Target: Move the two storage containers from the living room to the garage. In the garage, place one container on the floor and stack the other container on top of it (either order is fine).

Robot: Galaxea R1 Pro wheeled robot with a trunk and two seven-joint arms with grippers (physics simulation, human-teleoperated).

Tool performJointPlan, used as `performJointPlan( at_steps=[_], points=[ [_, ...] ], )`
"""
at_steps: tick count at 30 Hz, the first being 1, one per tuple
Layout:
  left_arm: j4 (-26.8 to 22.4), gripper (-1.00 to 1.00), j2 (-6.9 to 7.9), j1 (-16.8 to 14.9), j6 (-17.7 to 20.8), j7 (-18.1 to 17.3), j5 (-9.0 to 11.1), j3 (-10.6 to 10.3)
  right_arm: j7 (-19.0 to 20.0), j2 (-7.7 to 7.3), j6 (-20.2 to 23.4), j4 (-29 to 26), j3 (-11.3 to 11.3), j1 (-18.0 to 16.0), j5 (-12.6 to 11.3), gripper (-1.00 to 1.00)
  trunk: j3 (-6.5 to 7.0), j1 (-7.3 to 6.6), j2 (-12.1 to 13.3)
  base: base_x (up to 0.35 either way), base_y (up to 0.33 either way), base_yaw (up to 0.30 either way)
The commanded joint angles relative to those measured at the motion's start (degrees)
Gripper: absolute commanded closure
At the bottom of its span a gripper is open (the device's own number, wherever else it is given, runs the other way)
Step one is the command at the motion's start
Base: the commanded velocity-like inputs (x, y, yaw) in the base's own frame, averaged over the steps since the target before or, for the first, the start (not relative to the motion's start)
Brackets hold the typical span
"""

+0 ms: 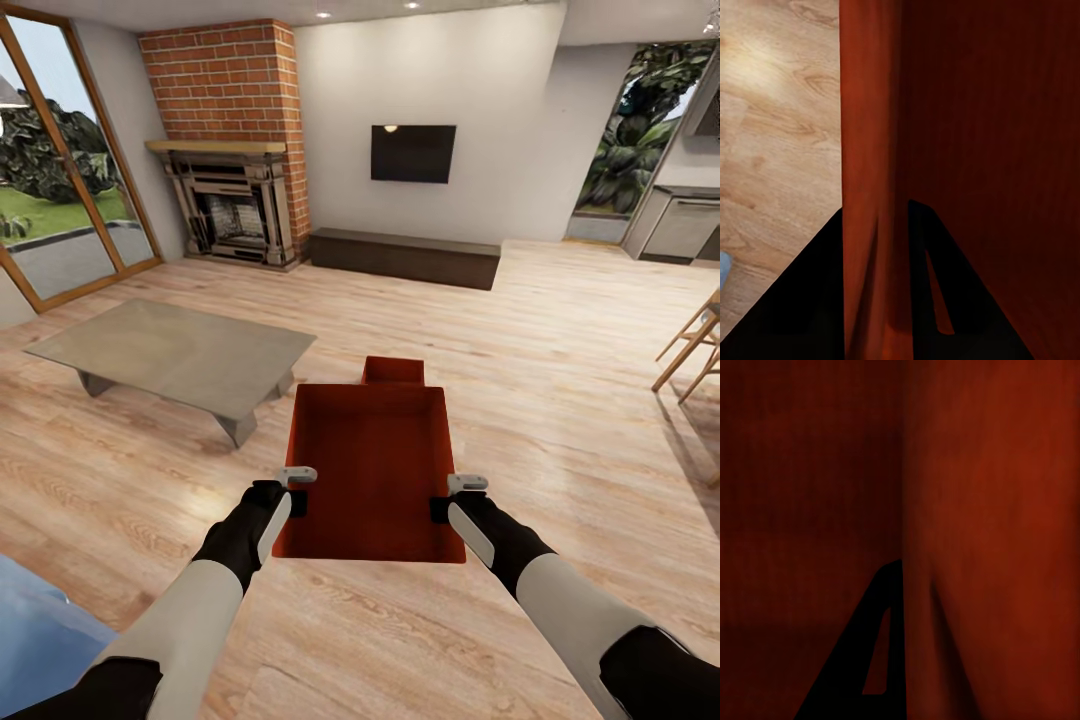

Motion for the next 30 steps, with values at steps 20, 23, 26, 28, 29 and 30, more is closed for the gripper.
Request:
performJointPlan(
  at_steps=[20, 23, 26, 28, 29, 30],
  points=[
    [2.9, 1.00, 1.02, 0.0, 2.3, 0.5, -0.9, -0.4, -0.7, -0.51, 0.4, -0.2, 0.4, -0.1, 1.5, 1.00, 1.74, 0.04, -0.1, 0.000, 0.000, 0.000],
    [2.9, 1.00, 1.01, 0.0, 2.3, 0.5, -0.9, -0.4, -0.7, -0.54, 0.4, -0.2, 0.4, -0.1, 1.5, 1.00, 2.02, 0.04, -0.1, 0.000, 0.000, 0.000],
    [2.9, 1.00, 1.00, 0.0, 2.3, 0.5, -0.9, -0.4, -0.7, -0.56, 0.4, -0.2, 0.4, -0.1, 1.4, 1.00, 2.30, 0.04, -0.1, 0.000, 0.000, 0.000],
    [2.9, 1.00, 1.00, 0.0, 2.3, 0.5, -0.9, -0.4, -0.7, -0.56, 0.4, -0.2, 0.4, -0.1, 1.5, 1.00, 2.48, 0.04, -0.1, 0.000, 0.000, 0.000],
    [2.9, 1.00, 1.00, 0.0, 2.3, 0.5, -0.9, -0.4, -0.7, -0.54, 0.4, -0.2, 0.4, -0.1, 1.5, 1.00, 2.57, 0.04, -0.1, 0.000, 0.000, 0.000],
    [2.9, 1.00, 1.00, 0.0, 2.3, 0.5, -0.9, -0.4, -0.7, -0.56, 0.4, -0.2, 0.4, -0.1, 1.5, 1.00, 2.66, 0.04, -0.1, 0.000, 0.000, 0.000]
  ],
)
